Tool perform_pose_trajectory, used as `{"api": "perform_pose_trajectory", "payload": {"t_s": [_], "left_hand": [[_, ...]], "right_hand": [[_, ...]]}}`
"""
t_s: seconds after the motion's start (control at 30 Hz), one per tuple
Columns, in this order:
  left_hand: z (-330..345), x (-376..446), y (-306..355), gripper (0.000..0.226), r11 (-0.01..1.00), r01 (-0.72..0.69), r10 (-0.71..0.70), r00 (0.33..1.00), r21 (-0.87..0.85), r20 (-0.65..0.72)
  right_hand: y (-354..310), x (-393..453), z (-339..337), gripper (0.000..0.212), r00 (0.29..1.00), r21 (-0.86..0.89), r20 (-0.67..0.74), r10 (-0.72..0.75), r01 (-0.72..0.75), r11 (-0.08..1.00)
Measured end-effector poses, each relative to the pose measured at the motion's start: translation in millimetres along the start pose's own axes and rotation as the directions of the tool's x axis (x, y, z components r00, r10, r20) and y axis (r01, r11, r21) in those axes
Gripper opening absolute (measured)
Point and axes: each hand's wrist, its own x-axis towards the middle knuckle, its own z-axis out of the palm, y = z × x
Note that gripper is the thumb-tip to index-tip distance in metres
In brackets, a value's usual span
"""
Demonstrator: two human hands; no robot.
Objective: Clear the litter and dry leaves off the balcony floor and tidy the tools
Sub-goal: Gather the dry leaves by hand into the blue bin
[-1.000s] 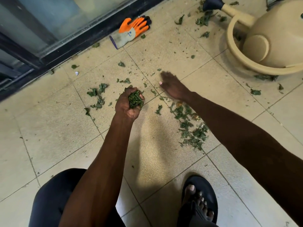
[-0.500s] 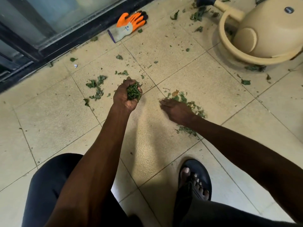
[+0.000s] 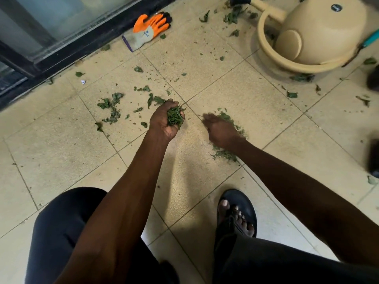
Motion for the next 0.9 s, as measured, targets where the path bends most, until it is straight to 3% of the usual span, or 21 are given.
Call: {"api": "perform_pose_trajectory", "payload": {"t_s": [0.07, 0.13, 0.23, 0.3, 0.37, 0.43, 0.47, 0.57, 0.63, 0.7, 0.77, 0.83, 0.9], "left_hand": [[3, 1, -5, 0.020, 1.000, 0.008, -0.008, 1.000, 0.004, 0.009], [6, 1, -11, 0.022, 1.000, 0.020, -0.020, 1.000, 0.023, 0.020], [13, -1, -20, 0.025, 0.997, 0.025, -0.028, 0.999, 0.072, 0.041], [17, -2, -25, 0.024, 0.995, 0.036, -0.040, 0.998, 0.092, 0.042], [20, -2, -29, 0.025, 0.994, 0.049, -0.054, 0.997, 0.101, 0.050], [21, -1, -32, 0.026, 0.993, 0.051, -0.058, 0.997, 0.111, 0.060], [22, -1, -34, 0.026, 0.992, 0.051, -0.058, 0.997, 0.119, 0.059], [24, 1, -40, 0.025, 0.989, 0.056, -0.063, 0.997, 0.138, 0.046], [25, 2, -43, 0.023, 0.987, 0.064, -0.071, 0.996, 0.146, 0.046], [26, 2, -46, 0.022, 0.985, 0.068, -0.075, 0.996, 0.156, 0.040], [28, 3, -48, 0.022, 0.984, 0.067, -0.074, 0.997, 0.166, 0.037], [29, 3, -51, 0.022, 0.982, 0.073, -0.081, 0.996, 0.175, 0.039], [31, 4, -53, 0.022, 0.981, 0.074, -0.082, 0.996, 0.179, 0.034]], "right_hand": [[2, -22, -6, 0.038, 0.994, 0.118, -0.110, 0.020, -0.007, 0.993], [16, -25, -17, 0.035, 0.966, 0.256, -0.168, 0.198, -0.151, 0.955], [53, -7, -24, 0.040, 0.941, 0.324, -0.047, 0.335, -0.303, 0.896], [63, 1, -22, 0.044, 0.956, 0.248, 0.082, 0.282, -0.293, 0.923], [50, -8, -23, 0.041, 0.979, 0.138, 0.116, 0.166, -0.182, 0.974], [32, -27, -20, 0.032, 0.993, 0.168, 0.118, -0.006, -0.014, 0.986], [22, -36, -24, 0.031, 0.991, 0.206, 0.135, -0.024, -0.004, 0.979], [17, -59, -43, 0.040, 0.964, 0.407, 0.092, 0.248, -0.264, 0.874], [25, -75, -57, 0.062, 0.864, 0.404, 0.129, 0.486, -0.493, 0.771], [28, -93, -61, 0.084, 0.737, 0.246, 0.295, 0.608, -0.674, 0.697], [17, -105, -52, 0.106, 0.644, 0.126, 0.427, 0.635, -0.737, 0.664], [1, -107, -38, 0.110, 0.647, 0.124, 0.423, 0.635, -0.735, 0.667], [-10, -98, -28, 0.101, 0.679, 0.137, 0.338, 0.651, -0.720, 0.680]]}}
